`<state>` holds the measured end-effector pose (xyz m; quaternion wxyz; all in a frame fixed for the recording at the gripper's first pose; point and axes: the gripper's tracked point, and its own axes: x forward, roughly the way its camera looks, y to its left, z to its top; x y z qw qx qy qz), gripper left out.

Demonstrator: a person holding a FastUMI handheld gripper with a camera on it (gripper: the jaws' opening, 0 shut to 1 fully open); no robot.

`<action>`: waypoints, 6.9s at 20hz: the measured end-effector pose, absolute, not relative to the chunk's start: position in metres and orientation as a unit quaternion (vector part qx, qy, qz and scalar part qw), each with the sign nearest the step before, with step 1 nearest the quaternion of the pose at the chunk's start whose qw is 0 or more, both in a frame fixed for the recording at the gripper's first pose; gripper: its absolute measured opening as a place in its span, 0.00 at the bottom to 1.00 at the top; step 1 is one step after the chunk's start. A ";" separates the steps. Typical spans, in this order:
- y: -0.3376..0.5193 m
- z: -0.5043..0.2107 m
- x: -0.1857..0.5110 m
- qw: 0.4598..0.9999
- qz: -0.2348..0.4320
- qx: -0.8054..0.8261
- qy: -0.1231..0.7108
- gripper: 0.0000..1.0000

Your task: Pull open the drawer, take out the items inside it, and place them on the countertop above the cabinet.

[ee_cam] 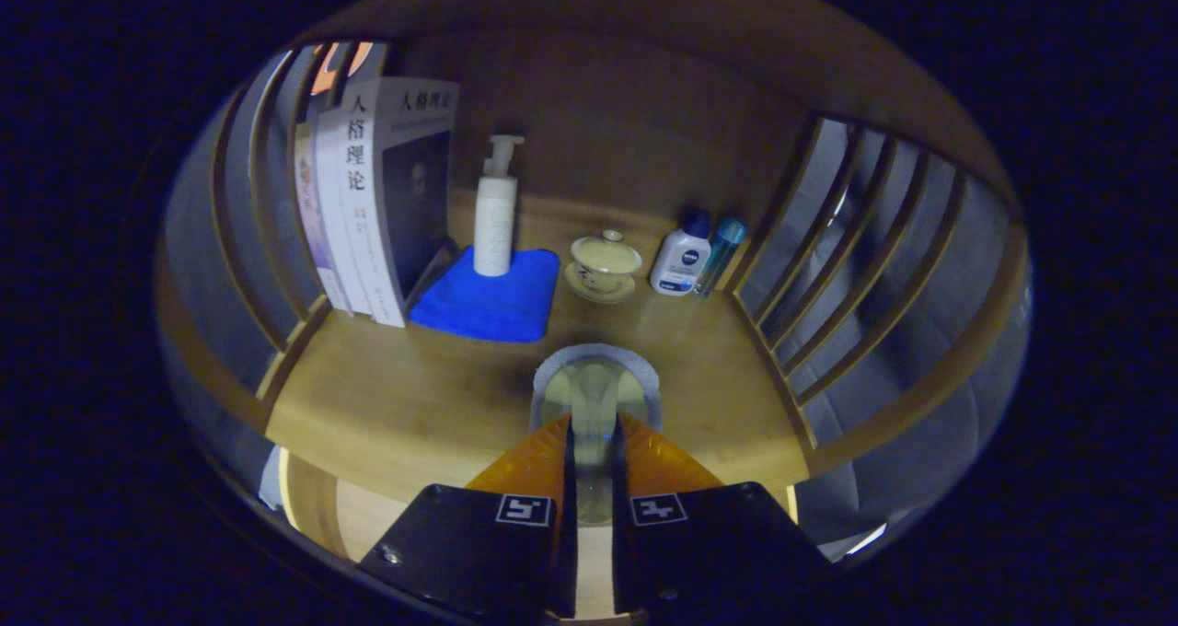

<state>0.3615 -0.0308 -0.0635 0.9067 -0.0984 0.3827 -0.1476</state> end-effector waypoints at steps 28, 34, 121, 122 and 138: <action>-0.004 -0.018 0.319 0.953 -0.095 -0.060 0.283 0.58; 0.017 -0.003 0.241 0.965 -0.046 -0.055 0.251 0.62; -0.018 -0.230 0.194 0.985 -0.071 -0.048 0.149 1.00; -0.019 -0.231 0.200 0.985 -0.071 -0.050 0.151 1.00; -0.024 -0.235 0.264 0.983 -0.084 -0.054 0.153 1.00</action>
